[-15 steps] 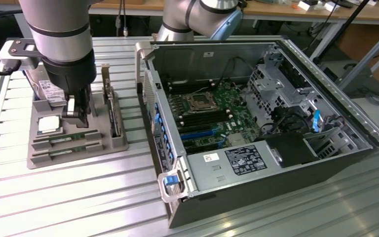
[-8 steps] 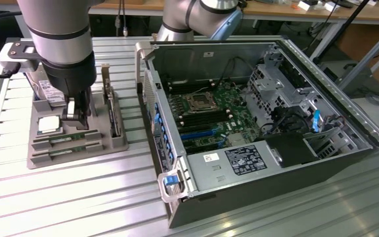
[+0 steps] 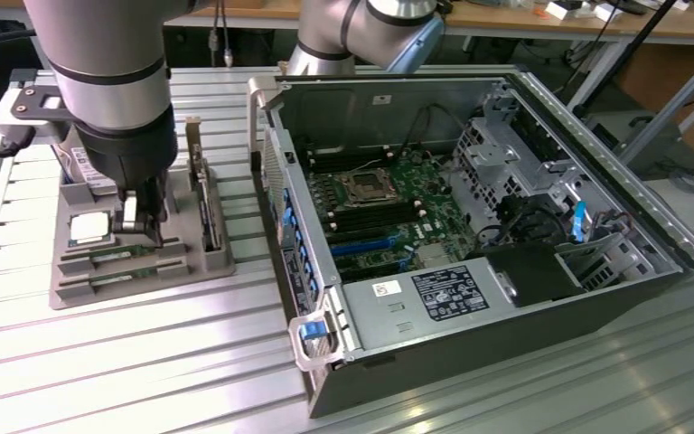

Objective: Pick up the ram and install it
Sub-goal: 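Pick up the ram and move it above insertion slot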

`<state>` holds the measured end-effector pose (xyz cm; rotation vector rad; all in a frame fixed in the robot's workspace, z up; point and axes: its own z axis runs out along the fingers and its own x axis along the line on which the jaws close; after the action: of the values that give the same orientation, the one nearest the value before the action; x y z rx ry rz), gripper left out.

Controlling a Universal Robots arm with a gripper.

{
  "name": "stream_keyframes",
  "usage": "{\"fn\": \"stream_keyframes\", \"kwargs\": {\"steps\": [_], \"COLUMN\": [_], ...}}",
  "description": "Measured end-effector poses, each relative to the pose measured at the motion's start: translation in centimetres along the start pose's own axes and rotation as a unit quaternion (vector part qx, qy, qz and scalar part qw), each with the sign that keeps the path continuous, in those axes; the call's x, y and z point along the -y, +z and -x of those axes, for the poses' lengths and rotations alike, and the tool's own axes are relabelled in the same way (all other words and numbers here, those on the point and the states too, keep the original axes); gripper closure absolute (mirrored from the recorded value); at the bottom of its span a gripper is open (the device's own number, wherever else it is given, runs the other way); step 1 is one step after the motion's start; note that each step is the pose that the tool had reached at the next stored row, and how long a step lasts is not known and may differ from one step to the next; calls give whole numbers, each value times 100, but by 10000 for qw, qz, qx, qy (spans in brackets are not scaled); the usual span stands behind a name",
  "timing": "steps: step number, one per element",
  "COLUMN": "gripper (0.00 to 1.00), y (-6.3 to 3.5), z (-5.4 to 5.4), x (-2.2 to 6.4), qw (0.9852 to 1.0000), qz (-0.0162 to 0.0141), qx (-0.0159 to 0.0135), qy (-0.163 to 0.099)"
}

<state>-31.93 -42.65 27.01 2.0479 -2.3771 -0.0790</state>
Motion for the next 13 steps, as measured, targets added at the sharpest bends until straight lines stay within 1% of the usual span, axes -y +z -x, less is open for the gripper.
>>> {"fn": "stream_keyframes", "kwargs": {"steps": [4, 13], "gripper": [58, 58], "y": [-1, -4], "z": [-57, -258], "x": [9, 39], "qw": [10000, 10000], "qz": [0, 0], "qx": [0, 1], "qy": [0, 0]}}
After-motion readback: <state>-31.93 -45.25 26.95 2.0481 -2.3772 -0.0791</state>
